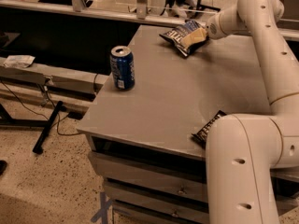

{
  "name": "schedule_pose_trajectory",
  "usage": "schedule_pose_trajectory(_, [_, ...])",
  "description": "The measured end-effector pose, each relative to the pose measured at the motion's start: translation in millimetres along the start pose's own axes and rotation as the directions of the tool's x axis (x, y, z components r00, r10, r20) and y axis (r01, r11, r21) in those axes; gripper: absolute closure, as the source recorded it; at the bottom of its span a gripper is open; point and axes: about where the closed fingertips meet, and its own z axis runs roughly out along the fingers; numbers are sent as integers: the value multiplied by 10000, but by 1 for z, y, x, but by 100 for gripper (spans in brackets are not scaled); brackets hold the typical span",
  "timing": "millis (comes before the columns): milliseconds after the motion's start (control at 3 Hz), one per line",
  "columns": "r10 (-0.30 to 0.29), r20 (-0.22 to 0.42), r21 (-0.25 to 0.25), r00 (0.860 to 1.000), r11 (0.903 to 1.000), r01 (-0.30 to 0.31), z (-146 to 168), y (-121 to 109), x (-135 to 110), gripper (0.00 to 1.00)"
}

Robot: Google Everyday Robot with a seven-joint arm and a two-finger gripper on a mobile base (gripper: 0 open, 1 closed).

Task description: Move blue chip bag near rxbar chocolate

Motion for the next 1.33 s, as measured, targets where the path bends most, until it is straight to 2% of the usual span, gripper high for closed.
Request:
schedule_pose_trajectory(333, [-122, -328, 506, 9994, 9986, 139, 5, -6, -2, 50])
schedule_pose_trajectory(667, [-337, -425, 1039, 9985, 9939, 379, -5, -16, -10, 81])
schedule_pose_trajectory(1000, [-664, -254, 1362, 9975, 9883, 693, -25, -23, -23, 100])
schedule_pose_trajectory(1333, [-1221, -30, 1451, 9925, 9820, 1213, -69, -23, -40, 100])
